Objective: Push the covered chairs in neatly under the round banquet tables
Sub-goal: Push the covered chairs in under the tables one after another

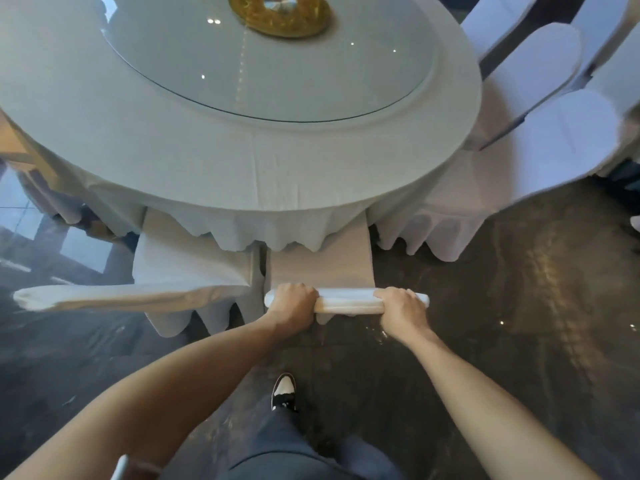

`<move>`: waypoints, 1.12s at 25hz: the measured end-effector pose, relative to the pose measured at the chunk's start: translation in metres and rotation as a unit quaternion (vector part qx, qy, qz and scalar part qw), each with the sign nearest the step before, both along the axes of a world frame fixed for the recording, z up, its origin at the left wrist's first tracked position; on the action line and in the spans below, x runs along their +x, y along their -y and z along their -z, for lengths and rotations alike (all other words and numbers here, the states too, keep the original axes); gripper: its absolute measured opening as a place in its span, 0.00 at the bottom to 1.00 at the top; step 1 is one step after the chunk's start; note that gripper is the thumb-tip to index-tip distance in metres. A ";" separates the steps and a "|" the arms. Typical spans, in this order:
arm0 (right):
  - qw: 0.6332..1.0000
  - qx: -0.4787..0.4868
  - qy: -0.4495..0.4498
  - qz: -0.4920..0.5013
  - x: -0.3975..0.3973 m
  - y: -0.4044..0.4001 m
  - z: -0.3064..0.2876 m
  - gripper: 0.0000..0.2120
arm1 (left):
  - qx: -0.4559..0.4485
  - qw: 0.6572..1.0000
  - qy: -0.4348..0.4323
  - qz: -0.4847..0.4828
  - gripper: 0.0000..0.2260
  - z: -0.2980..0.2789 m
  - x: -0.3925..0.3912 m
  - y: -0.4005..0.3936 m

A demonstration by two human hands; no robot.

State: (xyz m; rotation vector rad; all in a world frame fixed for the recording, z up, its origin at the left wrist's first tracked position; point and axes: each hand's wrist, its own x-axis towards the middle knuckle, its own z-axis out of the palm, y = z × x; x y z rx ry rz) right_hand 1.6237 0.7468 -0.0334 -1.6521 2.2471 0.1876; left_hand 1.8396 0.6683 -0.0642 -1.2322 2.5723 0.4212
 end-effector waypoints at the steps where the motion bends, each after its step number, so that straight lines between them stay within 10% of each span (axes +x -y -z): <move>1: 1.000 -0.002 -0.009 0.002 -0.005 0.007 0.001 0.19 | -0.003 1.000 -0.002 -0.005 0.10 0.000 -0.005 0.004; 28: 0.982 0.026 0.026 -0.183 0.009 0.065 -0.009 0.14 | -0.051 0.977 -0.109 -0.177 0.13 0.007 0.082 0.028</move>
